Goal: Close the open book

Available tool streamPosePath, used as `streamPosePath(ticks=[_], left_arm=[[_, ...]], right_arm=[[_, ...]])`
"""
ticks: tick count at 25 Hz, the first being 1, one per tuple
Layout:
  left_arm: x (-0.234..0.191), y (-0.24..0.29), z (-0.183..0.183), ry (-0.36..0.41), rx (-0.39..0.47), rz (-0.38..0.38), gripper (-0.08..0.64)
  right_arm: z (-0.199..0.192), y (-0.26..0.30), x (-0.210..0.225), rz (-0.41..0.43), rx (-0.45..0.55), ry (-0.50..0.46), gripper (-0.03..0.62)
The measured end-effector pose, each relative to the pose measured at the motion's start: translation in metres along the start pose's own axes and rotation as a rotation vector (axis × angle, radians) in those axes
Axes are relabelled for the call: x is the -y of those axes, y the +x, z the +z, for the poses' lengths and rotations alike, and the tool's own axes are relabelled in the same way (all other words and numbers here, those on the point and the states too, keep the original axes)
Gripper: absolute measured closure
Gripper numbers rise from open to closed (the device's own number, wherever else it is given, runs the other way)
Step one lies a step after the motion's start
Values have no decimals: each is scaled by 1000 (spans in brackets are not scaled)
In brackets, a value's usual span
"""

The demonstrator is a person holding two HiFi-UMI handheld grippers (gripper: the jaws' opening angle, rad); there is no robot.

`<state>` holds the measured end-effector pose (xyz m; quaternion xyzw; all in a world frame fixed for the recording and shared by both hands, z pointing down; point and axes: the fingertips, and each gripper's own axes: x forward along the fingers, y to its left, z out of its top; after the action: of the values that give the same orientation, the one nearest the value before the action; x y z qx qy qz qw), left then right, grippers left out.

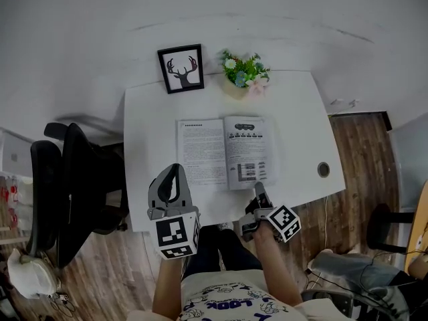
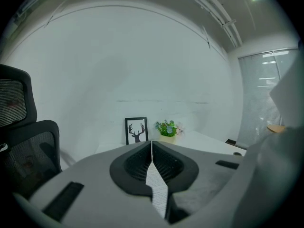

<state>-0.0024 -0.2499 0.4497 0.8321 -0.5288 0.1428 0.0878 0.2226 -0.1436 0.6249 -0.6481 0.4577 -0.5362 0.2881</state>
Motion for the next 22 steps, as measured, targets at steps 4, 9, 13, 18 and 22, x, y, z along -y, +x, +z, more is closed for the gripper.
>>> streamPosePath(ticks=[4,9,13,18,22], left_arm=[[-6,-7,3,-5,8,15,532],[-15,-21,3,-15,23,34,532],[-22,-29,3,-23,32,53,532],[-34,-40,5,-31,42,81,532],[-41,-49,5,-41,51,102,532]], right_arm=[[-4,-2,-14,16,-9,-88,560],[-13,-6,-26,36,-21,-184,560],[-17,-7,-36,51,-31,-251,560],[-30,-7,-51,74,-52,-341,560],[-44,-6,-62,101,-81,-407,560]])
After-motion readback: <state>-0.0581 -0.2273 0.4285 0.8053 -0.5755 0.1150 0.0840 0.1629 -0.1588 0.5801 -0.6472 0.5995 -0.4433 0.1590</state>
